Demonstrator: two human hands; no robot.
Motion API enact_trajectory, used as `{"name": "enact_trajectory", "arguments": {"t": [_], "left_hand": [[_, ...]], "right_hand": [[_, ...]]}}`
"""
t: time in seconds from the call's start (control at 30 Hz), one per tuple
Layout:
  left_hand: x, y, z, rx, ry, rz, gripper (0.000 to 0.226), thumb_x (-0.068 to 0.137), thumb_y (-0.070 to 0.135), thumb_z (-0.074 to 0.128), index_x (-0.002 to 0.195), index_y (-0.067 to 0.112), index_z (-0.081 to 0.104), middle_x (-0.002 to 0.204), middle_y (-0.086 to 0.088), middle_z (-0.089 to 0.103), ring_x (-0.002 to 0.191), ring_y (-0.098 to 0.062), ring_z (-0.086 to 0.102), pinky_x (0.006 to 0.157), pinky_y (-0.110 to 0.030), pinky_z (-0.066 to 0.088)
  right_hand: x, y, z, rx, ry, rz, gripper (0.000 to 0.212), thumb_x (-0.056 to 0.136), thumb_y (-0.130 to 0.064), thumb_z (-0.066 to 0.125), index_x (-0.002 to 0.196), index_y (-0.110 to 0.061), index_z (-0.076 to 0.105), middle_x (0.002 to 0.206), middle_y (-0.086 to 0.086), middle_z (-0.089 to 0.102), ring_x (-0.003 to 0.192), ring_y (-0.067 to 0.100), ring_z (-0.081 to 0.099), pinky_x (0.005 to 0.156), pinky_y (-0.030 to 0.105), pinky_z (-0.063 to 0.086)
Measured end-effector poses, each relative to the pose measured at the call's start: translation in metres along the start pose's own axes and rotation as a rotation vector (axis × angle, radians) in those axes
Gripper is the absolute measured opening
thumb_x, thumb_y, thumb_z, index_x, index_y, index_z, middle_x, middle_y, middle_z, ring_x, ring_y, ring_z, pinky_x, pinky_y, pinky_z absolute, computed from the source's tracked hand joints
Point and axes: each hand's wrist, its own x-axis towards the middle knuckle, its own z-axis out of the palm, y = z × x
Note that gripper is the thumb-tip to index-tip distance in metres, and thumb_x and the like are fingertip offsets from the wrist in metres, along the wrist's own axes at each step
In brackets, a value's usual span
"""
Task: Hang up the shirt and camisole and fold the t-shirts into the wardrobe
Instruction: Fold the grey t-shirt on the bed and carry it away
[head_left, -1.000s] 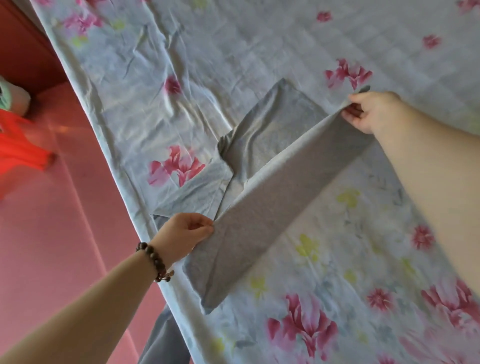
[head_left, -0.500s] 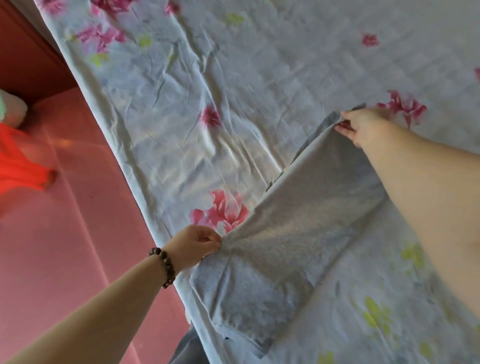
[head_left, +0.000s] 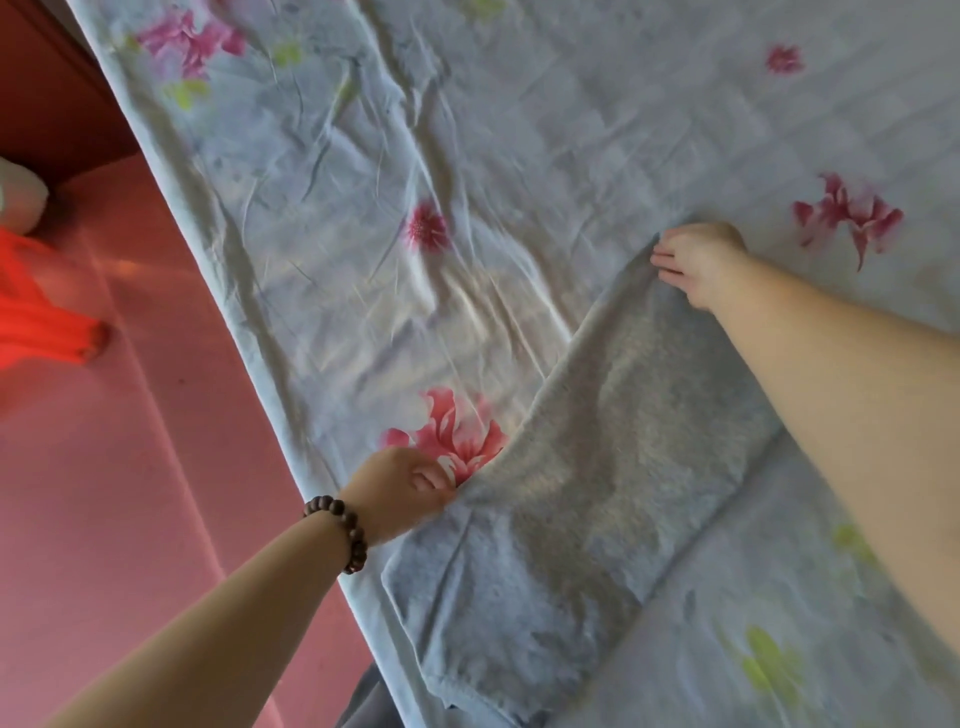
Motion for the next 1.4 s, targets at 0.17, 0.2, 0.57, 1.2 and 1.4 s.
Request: {"name": "enact_trajectory", "arguments": {"t": [0.17, 0.2, 0.57, 1.2, 1.4], "left_hand": [[-0.003, 0.011, 0.001, -0.046, -0.04, 0.017, 0.008, 0.083, 0.021, 0.07, 0.082, 0.029, 0.07, 0.085, 0.02, 0.065, 0.084, 0.003, 0.062, 0.076, -0.009, 0.044], [-0.003, 0.013, 0.004, -0.06, -0.04, -0.008, 0.007, 0.082, 0.023, 0.071, 0.085, 0.028, 0.068, 0.086, 0.018, 0.065, 0.086, 0.0, 0.062, 0.075, -0.011, 0.046], [0.017, 0.019, 0.001, 0.313, -0.352, 0.045, 0.033, 0.085, 0.034, 0.069, 0.065, 0.013, 0.052, 0.066, 0.007, 0.047, 0.059, -0.005, 0.044, 0.049, -0.01, 0.034], [-0.004, -0.005, 0.018, 0.04, -0.431, -0.09, 0.028, 0.077, 0.026, 0.078, 0.094, 0.006, 0.068, 0.094, -0.01, 0.072, 0.088, -0.026, 0.07, 0.084, -0.04, 0.057], [-0.02, -0.012, 0.023, 0.182, -0.306, -0.015, 0.03, 0.078, 0.036, 0.076, 0.086, 0.01, 0.064, 0.078, 0.003, 0.063, 0.075, -0.016, 0.06, 0.057, -0.018, 0.045]], "right_hand": [[-0.067, 0.056, -0.002, -0.497, 0.081, -0.408, 0.027, 0.09, -0.01, 0.054, 0.115, -0.005, 0.064, 0.117, 0.017, 0.064, 0.109, 0.029, 0.059, 0.093, 0.03, 0.042], [-0.091, 0.077, 0.001, -0.524, 0.079, -0.49, 0.028, 0.089, -0.008, 0.055, 0.115, -0.001, 0.063, 0.116, 0.02, 0.062, 0.11, 0.034, 0.058, 0.094, 0.031, 0.04], [-0.269, 0.25, 0.039, -1.129, 0.164, -0.607, 0.07, 0.093, -0.06, 0.032, 0.147, -0.016, 0.034, 0.154, 0.007, 0.03, 0.145, 0.023, 0.022, 0.114, 0.057, 0.018], [-0.344, 0.262, 0.045, -0.439, 0.528, 0.155, 0.038, 0.089, -0.042, 0.059, 0.1, -0.008, 0.046, 0.065, -0.003, 0.05, 0.064, 0.028, 0.056, 0.053, 0.029, 0.034], [-0.35, 0.284, 0.043, -0.468, 0.589, 0.11, 0.025, 0.095, -0.033, 0.054, 0.089, -0.01, 0.049, 0.06, 0.005, 0.052, 0.061, 0.035, 0.059, 0.05, 0.034, 0.04]]}}
